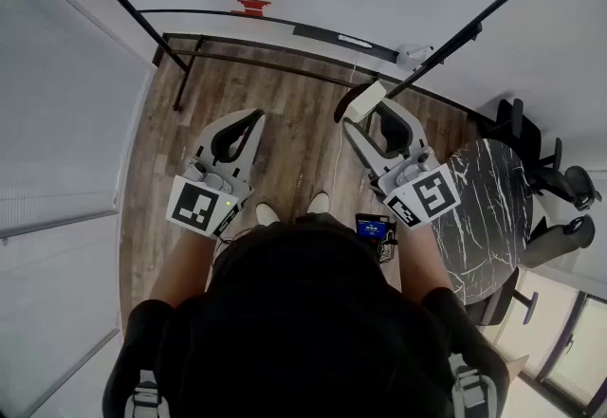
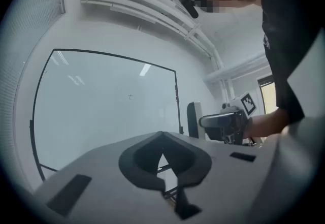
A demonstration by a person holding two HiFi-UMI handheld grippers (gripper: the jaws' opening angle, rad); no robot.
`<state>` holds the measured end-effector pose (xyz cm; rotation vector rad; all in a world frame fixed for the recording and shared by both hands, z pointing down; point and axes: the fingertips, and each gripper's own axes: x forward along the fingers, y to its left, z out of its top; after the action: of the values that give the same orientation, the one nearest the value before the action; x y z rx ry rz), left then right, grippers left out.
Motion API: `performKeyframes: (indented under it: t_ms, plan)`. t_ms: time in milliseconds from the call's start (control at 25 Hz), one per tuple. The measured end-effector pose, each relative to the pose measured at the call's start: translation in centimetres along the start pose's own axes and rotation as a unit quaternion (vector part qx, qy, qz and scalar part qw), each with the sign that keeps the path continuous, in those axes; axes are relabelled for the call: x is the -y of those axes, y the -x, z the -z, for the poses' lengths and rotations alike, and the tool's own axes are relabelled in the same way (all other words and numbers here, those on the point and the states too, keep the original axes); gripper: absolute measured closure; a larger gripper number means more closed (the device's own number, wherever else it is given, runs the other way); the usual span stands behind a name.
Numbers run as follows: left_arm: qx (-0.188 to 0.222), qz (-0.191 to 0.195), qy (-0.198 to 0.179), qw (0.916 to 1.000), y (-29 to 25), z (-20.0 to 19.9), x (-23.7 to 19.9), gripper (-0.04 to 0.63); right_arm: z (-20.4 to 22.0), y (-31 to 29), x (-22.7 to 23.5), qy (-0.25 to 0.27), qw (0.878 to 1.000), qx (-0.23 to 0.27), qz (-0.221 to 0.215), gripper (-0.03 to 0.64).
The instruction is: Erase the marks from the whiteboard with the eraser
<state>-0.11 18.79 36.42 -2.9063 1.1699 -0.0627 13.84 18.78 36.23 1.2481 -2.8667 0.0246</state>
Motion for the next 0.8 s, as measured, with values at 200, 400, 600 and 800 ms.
performKeyframes:
  t_ms: [200,400,600,800]
  plan:
    - [-0.003,-0.001,-0.003,1.0000,-0.5,0.1,0.7,0.591,0.0,0.4,0.1,-0.002,1.000,0.003,-0.002,0.394]
    - [-0.007,-0.001,-0.001,1.0000,-0.7,0.0,1.3,0.591,-0.3,0.9,0.6,0.000,1.000,0.005,0.006,0.394]
    - [-0.003,-0.002,-0.001,1.0000,-1.2,-0.9,1.7,0.591,-0.9,1.3,1.2,0.001,1.000,0.011,0.012,0.394]
    - [-0.002,0.001,0.003,1.0000,-2.0,-1.4,2.3,0.591,-1.2,1.5,1.2,0.011,1.000,0.011,0.003,0.394]
